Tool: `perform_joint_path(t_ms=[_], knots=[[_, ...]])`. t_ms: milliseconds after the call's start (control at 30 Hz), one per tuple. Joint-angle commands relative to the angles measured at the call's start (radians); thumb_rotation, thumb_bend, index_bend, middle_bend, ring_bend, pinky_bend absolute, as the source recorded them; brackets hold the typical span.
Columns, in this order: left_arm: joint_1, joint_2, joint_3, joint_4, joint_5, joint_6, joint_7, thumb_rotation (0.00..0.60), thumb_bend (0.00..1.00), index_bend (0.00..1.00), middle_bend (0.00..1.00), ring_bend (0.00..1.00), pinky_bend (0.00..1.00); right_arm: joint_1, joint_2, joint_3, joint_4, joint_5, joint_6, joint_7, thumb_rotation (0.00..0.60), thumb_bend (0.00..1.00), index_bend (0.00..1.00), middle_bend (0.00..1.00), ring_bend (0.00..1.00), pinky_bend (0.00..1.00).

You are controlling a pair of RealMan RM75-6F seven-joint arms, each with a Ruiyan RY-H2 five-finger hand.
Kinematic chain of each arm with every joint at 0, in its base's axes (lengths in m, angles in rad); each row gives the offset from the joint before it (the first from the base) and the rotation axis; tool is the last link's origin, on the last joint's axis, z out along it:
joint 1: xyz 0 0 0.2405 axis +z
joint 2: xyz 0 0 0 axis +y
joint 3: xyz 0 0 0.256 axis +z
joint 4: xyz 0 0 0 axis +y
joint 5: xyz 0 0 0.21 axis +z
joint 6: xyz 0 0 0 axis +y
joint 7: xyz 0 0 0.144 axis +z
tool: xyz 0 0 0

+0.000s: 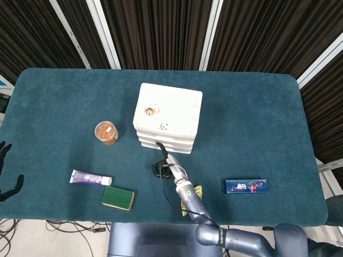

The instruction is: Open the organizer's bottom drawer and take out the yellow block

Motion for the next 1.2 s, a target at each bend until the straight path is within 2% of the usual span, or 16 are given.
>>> perform_joint_path(t_ms=[33, 1200], knots=[[0.000, 0.000, 0.000, 0.001, -0.001, -0.001, -0.001, 0.600, 0.40, 0.03, 0.00, 0.00, 0.00, 0.000, 0.002, -0.002, -0.002, -0.005, 0.001, 0.004, 0.600, 0.59, 0.00, 0.85, 0.91, 0.95], [-0.001, 0.003, -0.003, 0.000, -0.012, -0.006, -0.001, 0.600, 0.40, 0.03, 0.00, 0.00, 0.00, -0.034, 0.044, -0.080, -0.091, -0.059, -0.006, 0.056, 0.600, 0.59, 0.00, 0.85, 0.91, 0.95]])
